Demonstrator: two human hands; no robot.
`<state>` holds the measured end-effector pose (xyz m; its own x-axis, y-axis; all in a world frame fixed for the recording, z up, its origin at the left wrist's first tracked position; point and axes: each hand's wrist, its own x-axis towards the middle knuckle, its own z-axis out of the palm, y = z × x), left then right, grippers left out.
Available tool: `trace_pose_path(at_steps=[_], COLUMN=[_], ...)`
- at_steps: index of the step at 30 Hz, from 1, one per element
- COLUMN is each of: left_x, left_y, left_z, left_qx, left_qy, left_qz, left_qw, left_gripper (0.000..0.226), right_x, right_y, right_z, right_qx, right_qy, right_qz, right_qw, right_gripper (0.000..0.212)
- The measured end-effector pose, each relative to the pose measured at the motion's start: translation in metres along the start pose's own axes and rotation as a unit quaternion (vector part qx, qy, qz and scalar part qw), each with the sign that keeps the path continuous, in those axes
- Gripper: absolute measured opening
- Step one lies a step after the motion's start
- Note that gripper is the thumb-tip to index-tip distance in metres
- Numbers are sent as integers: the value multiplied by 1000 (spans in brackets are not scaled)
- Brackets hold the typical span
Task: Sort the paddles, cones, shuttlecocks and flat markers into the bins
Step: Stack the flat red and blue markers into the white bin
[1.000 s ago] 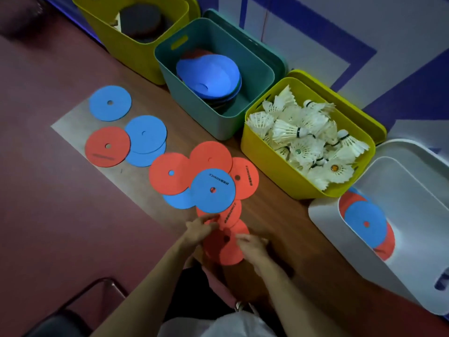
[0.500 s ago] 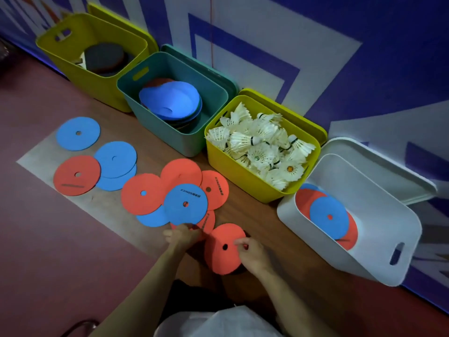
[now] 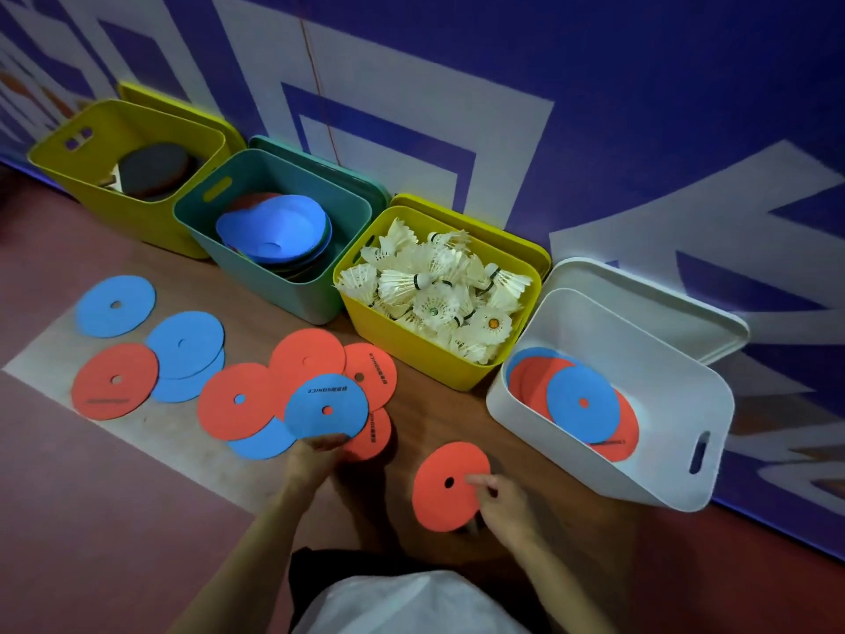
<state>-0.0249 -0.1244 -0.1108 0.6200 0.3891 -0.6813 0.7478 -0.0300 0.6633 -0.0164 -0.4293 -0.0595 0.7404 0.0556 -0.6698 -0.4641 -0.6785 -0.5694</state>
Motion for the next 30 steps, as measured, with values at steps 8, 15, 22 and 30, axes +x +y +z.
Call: trace_pose_path(at_steps=[8, 15, 22, 30], left_x=[-46, -91, -144, -159], left_y=[28, 64, 164, 247], left_z=[-11, -10, 11, 62], left_qx=[249, 290, 278, 309], left_qy=[-3, 18, -22, -94], left_qz=[225, 393, 533, 592], left_qw=[942, 872, 799, 738], left_gripper=[18, 23, 19, 38], right_x=[7, -11, -52, -64], right_y=[-8, -36, -82, -62], right_z=[-8, -19, -74, -167], right_qx=[34, 54, 100, 204], right_qy=[26, 57, 177, 313], right_qz=[-52, -135, -261, -231], right_qw=[998, 988, 944, 898], right_gripper=[29, 32, 35, 36])
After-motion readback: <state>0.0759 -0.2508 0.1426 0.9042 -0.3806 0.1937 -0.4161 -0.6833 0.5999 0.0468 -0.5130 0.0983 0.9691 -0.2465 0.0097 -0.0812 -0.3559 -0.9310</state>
